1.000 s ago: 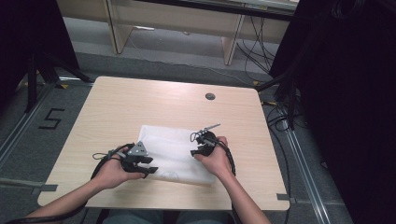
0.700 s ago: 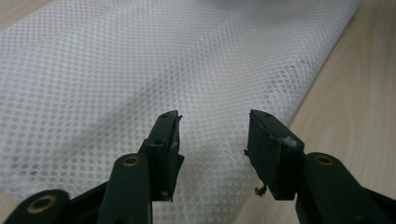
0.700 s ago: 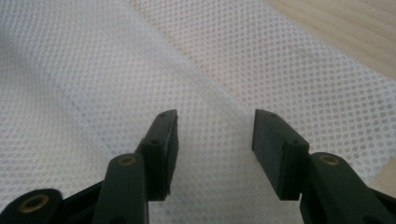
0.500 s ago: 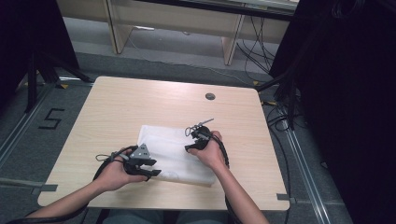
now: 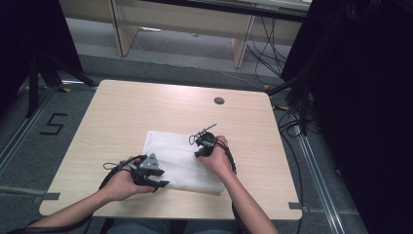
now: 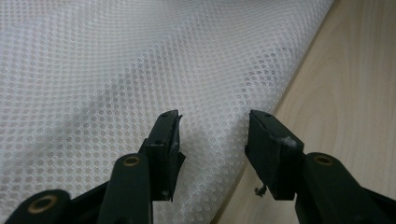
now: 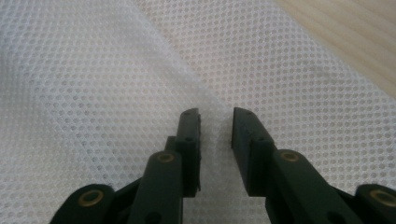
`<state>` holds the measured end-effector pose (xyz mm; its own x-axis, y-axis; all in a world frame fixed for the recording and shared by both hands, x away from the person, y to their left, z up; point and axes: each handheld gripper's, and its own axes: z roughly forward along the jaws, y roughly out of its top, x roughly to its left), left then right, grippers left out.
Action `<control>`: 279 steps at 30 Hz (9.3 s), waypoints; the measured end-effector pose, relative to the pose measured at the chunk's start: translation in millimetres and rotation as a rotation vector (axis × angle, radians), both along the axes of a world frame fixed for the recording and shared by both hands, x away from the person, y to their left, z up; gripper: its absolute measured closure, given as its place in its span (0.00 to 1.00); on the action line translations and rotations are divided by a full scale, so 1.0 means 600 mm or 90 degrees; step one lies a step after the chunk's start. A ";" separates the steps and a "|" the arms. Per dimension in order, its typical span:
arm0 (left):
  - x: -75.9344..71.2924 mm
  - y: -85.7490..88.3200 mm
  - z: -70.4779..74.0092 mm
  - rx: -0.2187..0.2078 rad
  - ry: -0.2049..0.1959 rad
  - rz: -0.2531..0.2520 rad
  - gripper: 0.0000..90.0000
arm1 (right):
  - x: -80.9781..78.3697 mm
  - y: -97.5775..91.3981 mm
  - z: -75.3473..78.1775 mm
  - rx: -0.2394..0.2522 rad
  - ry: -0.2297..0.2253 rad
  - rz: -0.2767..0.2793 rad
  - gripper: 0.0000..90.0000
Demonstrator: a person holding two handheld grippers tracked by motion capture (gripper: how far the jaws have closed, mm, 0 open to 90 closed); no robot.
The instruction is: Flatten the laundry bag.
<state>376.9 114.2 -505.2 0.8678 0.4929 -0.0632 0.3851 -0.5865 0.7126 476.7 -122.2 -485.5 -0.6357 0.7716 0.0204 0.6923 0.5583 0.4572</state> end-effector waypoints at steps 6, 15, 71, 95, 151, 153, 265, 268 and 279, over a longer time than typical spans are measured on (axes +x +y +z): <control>0.002 0.001 -0.004 0.010 0.005 -0.005 0.59 | -0.002 0.009 0.004 -0.026 -0.007 0.023 0.99; 0.004 0.002 -0.004 0.021 0.002 -0.006 0.59 | -0.013 0.006 0.030 0.006 -0.012 0.012 1.00; 0.036 -0.041 0.001 0.040 0.003 -0.004 0.91 | -0.123 0.011 0.158 0.139 -0.072 0.079 1.00; 0.000 0.046 0.047 0.006 -0.013 0.035 0.86 | -0.166 0.002 0.130 0.157 -0.030 0.088 1.00; 0.019 0.181 0.047 0.032 -0.034 0.188 0.82 | -0.271 0.029 0.052 0.134 0.083 0.172 1.00; 0.019 0.180 0.048 0.037 -0.042 0.183 0.81 | -0.272 0.028 0.049 0.132 0.085 0.178 1.00; 0.010 0.020 0.009 0.096 0.036 -0.013 0.95 | -0.132 -0.083 0.001 0.034 0.051 -0.042 1.00; 0.010 0.020 0.008 0.092 0.036 -0.011 0.95 | -0.130 -0.085 0.000 0.039 0.049 -0.044 1.00; 0.011 0.011 0.008 0.092 0.032 -0.007 0.95 | -0.121 -0.091 -0.003 0.050 0.030 -0.057 1.00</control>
